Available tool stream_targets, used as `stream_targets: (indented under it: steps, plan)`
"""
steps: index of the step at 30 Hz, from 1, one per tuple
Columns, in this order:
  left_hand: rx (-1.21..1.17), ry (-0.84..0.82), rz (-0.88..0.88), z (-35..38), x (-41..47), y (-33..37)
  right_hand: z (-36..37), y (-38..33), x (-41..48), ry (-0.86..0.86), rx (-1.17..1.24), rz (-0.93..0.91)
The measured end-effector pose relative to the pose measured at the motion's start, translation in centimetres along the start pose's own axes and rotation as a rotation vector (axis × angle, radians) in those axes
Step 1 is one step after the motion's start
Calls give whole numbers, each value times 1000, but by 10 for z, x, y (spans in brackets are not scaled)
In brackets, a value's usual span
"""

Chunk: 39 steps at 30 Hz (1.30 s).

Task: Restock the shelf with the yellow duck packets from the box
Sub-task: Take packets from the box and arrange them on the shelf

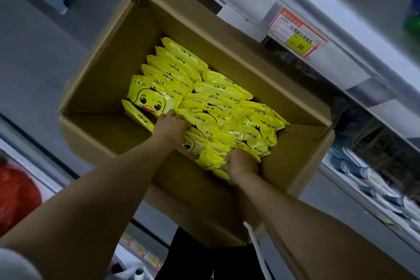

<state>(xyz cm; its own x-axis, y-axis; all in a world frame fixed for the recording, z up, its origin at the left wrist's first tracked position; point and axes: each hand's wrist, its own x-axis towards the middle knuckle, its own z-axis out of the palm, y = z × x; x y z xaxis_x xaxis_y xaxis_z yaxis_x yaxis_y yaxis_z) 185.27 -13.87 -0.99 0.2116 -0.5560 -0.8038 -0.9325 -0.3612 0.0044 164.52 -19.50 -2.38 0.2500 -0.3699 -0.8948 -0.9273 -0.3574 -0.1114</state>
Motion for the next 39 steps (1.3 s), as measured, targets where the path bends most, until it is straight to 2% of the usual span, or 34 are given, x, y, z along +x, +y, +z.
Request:
stream_targets:
  steps: [4,7,11,17,20,25,28,30,35,39]
  plan:
    - [-113,16,-55,-6,-1,-2,-7,9,0,-64,167,-62]
    - [-210,40,-33,-17,-11,-10,-10,13,-10,-66,223,-117]
    - [-381,138,-7,-47,-35,-26,-29,11,-34,-52,415,-198]
    - [-717,253,17,-97,-93,-30,-57,1,-92,228,469,-229]
    - [-781,290,59,-117,-125,-25,-67,2,-127,352,521,-184]
    - [-820,350,104,-140,-166,-9,-76,15,-187,350,719,-121]
    - [-849,399,163,-150,-191,6,-82,24,-218,303,713,-99]
    - [-910,382,201,-153,-206,13,-87,28,-232,294,714,-107]
    - [-973,196,285,-161,-237,24,-96,44,-259,311,822,-188]
    - [-1070,170,412,-178,-268,58,-97,71,-285,359,950,-290]
